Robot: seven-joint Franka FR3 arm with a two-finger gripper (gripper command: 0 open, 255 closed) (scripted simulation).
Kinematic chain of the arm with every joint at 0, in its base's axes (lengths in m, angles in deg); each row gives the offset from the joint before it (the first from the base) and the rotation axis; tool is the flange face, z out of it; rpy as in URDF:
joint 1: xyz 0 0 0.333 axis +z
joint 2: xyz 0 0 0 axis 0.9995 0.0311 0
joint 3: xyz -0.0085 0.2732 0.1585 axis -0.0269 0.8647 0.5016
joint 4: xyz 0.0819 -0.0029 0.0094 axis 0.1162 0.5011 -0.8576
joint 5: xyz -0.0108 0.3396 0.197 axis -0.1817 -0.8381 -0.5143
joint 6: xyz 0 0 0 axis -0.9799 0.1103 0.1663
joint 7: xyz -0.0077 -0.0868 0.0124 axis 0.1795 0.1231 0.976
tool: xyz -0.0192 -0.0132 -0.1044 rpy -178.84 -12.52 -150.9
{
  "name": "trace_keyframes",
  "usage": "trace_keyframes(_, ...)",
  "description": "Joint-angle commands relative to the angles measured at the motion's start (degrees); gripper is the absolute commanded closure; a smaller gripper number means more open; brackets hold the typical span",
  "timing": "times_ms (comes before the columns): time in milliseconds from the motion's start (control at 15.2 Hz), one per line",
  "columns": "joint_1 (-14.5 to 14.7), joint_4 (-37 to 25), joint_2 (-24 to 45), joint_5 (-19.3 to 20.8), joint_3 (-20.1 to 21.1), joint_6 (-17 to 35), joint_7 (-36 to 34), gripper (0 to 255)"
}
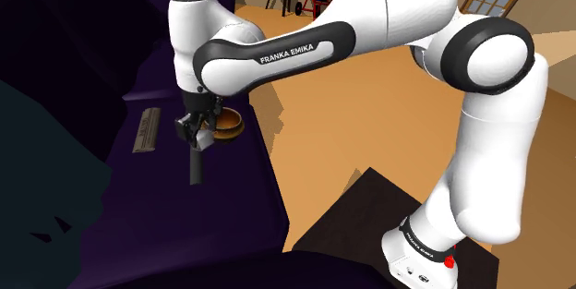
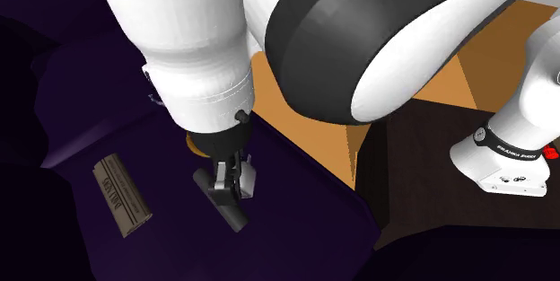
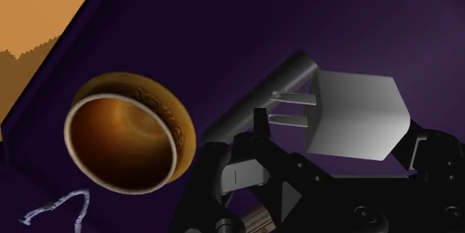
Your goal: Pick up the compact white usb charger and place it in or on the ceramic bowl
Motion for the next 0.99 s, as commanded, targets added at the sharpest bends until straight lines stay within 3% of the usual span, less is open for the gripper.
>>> trace_keyframes(0,-1.5,-1.5,1.0,0.0,-0.7,-0.3,2.5,255)
trace_keyframes(528,-6.3,-12.1,7.4,0.3,-3.4,-3.9,11.3,255)
trace_keyframes(924,-9.0,-26.5,15.9,0.8,-5.4,-9.3,18.2,255)
